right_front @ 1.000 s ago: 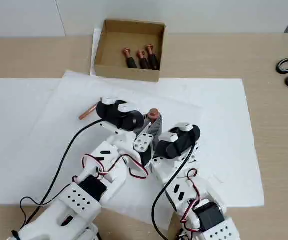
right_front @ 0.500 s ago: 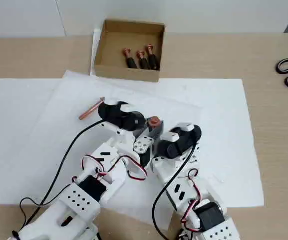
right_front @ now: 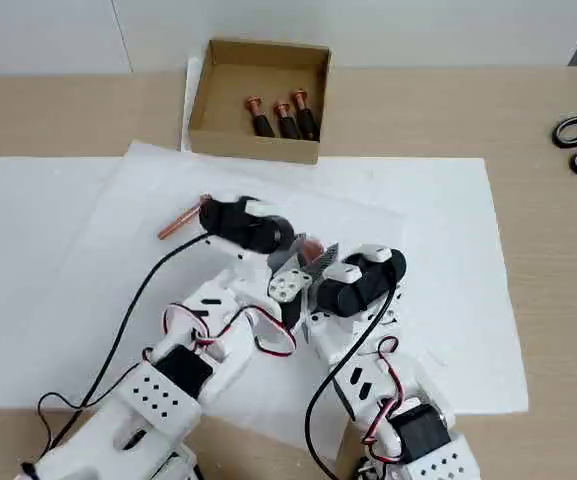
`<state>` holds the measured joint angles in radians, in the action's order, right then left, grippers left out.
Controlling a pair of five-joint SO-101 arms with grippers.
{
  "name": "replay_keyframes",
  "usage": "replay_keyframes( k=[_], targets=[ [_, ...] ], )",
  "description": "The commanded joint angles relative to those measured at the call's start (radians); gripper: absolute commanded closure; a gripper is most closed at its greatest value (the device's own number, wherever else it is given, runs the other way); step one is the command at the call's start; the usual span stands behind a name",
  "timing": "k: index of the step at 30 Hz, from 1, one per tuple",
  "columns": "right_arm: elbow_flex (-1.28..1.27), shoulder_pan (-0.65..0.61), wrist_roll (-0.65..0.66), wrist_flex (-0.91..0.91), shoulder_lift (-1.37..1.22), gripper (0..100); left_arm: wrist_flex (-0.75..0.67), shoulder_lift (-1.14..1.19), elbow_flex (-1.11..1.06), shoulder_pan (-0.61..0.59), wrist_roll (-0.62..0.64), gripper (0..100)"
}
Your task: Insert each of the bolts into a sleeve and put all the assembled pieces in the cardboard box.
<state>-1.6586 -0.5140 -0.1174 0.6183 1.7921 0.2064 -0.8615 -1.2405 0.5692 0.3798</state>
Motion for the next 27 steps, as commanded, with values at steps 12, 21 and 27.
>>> replay_keyframes(
  k=[12,21,27],
  targets=[
    [0.049,0.012,-0.005,-0.024,0.019,99.5,0.442,-0.014,0.297,-0.121,0.048,74],
    [0.132,0.13,-0.003,0.004,0.005,99.5,0.807,-0.014,0.417,-0.394,-0.012,74],
    [0.381,0.203,0.008,0.079,-0.159,99.5,0.974,-0.014,0.447,-0.574,-0.115,74]
  ],
)
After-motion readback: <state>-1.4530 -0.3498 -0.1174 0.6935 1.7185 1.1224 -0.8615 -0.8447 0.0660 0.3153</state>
